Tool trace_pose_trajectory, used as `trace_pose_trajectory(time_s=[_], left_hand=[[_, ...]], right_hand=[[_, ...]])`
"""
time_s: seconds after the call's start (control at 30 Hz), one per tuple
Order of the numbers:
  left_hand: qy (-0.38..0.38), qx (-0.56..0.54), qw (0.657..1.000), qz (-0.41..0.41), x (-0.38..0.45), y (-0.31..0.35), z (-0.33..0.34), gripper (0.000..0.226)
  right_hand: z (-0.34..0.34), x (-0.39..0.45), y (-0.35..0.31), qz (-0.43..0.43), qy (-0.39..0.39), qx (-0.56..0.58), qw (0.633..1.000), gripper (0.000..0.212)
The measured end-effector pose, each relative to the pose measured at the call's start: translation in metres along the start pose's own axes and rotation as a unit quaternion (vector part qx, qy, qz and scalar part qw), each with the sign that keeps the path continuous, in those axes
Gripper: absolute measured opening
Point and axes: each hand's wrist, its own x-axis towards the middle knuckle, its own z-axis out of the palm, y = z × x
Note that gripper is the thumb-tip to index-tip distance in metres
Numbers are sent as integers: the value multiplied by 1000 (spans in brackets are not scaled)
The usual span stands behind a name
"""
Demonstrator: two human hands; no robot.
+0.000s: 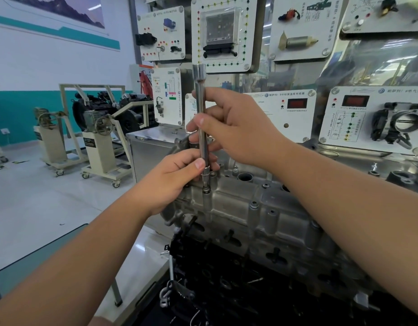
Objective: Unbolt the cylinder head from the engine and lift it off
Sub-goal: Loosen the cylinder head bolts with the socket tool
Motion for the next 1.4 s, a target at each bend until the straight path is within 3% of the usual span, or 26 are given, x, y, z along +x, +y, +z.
trace_pose_trajectory(time_s=[0.23,0.4,0.6,0.8,0.9,1.0,1.17,1.4], left_hand=[[25,-11,999,15,2,-4,0,13],[6,1,1000,-1,1,-3,-1,23],[42,-23,999,16,2,-6,1,18],[15,9,1000,-7,0,-1,0,20],[18,19,1000,4,1,0,1,12],[29,23,999,13,2,-3,2,14],[4,12,1000,4,1,-3,-1,24],[29,2,999,24,3,-6,1,16]], right_hand=[[1,-2,-3,-13,-6,31,999,29],[1,0,-2,-4,-27,18,999,30],[3,-2,-2,-22,5,30,999,32],[1,-1,-4,-11,-22,27,999,34],[2,-2,-6,-20,-6,42,999,36],[1,-2,-6,-28,16,33,999,38],[2,-2,-4,-29,-10,14,999,35],[2,0,-2,-36,29,11,999,33]])
